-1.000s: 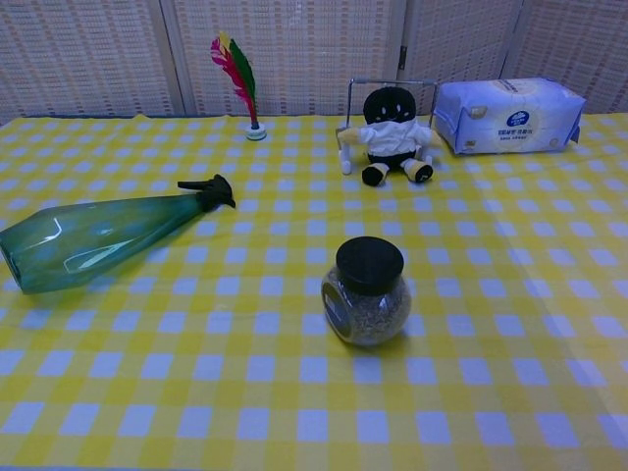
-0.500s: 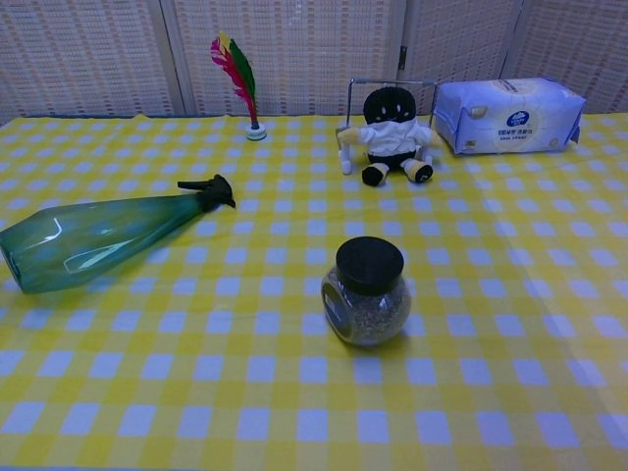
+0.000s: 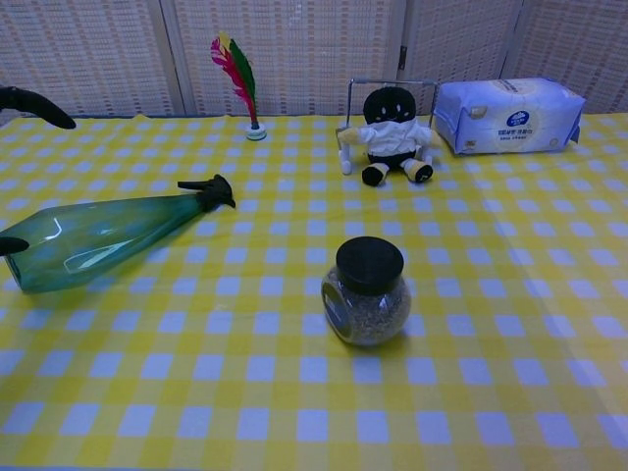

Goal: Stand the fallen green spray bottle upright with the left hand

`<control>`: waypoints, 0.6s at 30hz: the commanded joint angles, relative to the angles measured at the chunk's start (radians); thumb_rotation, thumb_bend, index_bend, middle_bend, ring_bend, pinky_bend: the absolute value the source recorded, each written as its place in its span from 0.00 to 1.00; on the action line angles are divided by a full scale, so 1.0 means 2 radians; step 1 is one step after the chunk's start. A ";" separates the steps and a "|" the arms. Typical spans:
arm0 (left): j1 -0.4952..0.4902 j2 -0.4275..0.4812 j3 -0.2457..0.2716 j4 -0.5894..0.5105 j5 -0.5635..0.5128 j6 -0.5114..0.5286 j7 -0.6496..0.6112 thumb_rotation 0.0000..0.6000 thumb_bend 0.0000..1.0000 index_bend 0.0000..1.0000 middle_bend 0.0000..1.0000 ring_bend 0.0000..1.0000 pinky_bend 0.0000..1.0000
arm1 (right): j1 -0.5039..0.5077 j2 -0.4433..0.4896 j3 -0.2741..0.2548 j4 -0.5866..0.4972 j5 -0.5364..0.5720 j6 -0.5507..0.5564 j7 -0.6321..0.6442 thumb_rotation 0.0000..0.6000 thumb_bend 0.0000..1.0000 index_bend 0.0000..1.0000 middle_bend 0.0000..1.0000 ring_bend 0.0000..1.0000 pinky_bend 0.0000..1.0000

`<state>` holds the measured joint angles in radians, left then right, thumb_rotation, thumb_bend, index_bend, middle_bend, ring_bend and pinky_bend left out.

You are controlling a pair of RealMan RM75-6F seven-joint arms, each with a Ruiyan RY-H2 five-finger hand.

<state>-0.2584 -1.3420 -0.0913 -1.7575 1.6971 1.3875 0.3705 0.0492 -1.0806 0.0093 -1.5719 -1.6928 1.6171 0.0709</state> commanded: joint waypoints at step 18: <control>-0.259 -0.179 -0.196 0.025 -0.506 -0.120 0.252 1.00 0.19 0.36 1.00 1.00 1.00 | 0.016 0.016 0.019 0.014 0.060 -0.049 0.064 1.00 0.43 0.00 0.00 0.00 0.00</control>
<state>-0.6962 -1.6331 -0.4403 -1.7986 0.7537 1.1681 0.8395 0.0768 -1.0531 0.0441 -1.5477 -1.5799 1.5265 0.1875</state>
